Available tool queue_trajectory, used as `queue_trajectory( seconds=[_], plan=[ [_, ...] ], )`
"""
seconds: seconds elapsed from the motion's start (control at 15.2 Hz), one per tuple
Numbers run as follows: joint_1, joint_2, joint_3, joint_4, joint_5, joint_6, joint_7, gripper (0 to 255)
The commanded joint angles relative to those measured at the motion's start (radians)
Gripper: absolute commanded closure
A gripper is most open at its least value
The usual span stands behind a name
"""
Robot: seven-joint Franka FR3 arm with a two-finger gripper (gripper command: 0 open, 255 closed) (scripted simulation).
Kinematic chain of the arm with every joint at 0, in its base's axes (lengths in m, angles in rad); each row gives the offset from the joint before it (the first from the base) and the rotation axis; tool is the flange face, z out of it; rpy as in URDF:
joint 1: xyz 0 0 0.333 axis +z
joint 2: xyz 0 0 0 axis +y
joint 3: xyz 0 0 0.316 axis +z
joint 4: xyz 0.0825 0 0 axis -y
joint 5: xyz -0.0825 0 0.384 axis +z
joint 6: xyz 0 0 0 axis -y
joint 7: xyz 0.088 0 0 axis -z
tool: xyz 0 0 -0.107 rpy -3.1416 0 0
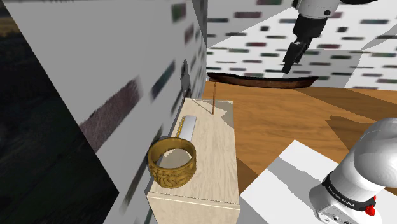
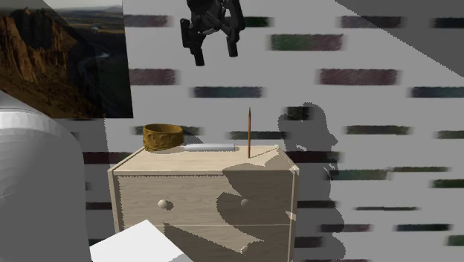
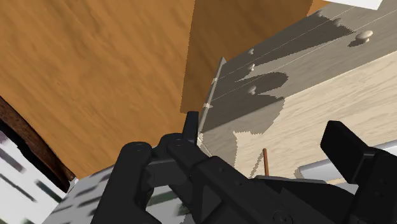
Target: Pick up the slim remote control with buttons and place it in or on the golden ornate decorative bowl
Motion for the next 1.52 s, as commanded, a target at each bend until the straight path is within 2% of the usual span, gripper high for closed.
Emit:
queue_trajectory(
  seconds=[0.0,0.46,0.86,1.19,1.45],
  plan=[
    [0.000,0.000,0.000,0.000,0.000,0.000,0.000,0],
    [-0.009,0.095,0.150,-0.056,0.105,0.116,0.269,0],
    [-0.026,0.242,0.278,-0.042,0.170,0.229,0.496,0],
    [-0.052,0.403,0.382,0.012,0.187,0.323,0.688,0],
    [-0.076,0.555,0.458,0.081,0.165,0.392,0.851,0]
  ],
)
